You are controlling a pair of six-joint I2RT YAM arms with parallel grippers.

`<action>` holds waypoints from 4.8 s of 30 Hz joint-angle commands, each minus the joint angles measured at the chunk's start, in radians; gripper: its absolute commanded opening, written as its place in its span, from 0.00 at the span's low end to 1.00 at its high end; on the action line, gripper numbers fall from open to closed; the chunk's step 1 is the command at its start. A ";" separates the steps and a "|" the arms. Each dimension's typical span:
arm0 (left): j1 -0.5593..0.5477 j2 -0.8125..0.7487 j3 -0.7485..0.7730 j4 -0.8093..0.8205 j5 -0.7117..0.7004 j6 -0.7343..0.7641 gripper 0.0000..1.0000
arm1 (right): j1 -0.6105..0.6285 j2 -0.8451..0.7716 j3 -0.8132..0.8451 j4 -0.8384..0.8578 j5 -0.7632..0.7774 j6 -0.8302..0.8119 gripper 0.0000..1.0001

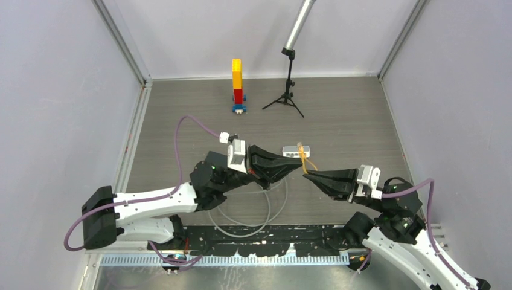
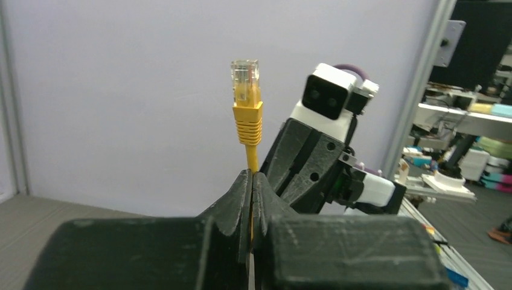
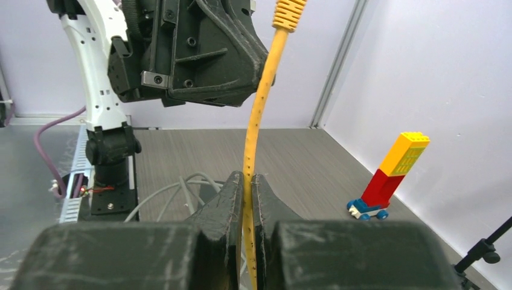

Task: Insert the plug into the switch port
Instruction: Pick up the connector from the center of the board.

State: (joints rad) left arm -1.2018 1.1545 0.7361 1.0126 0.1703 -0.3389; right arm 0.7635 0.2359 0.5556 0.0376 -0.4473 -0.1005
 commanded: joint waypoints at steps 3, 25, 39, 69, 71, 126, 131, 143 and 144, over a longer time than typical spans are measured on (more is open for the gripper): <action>0.000 0.020 0.081 0.016 0.197 0.043 0.00 | 0.003 -0.045 0.033 0.001 -0.009 0.044 0.00; 0.000 0.060 0.095 0.029 0.237 0.058 0.00 | 0.003 -0.055 0.067 -0.068 -0.046 0.063 0.36; 0.002 0.082 0.160 0.037 0.617 0.026 0.00 | 0.003 0.151 0.124 0.098 -0.374 0.249 0.40; 0.000 -0.024 0.135 -0.265 -0.242 0.255 0.82 | 0.003 0.128 0.121 -0.123 0.211 -0.114 0.00; 0.000 0.008 0.153 -0.244 -0.232 0.244 0.80 | 0.003 0.128 0.119 -0.120 0.209 -0.116 0.01; 0.026 -0.144 0.515 -1.627 0.891 1.222 0.00 | 0.015 0.517 0.295 0.231 -0.799 0.240 0.61; 0.026 -0.097 0.578 -1.843 0.740 1.528 0.00 | 0.037 0.541 0.321 -0.020 -0.844 0.002 0.61; 0.027 -0.069 0.623 -1.976 0.709 1.768 0.00 | 0.051 0.644 0.371 -0.264 -0.852 -0.307 0.65; 0.027 -0.074 0.622 -1.973 0.723 1.772 0.00 | 0.054 0.657 0.372 -0.263 -0.848 -0.324 0.64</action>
State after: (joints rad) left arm -1.1786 1.1122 1.3407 -0.9482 0.8474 1.3418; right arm 0.8040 0.8551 0.8837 -0.1867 -1.2713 -0.3069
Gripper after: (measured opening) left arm 0.057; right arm 0.647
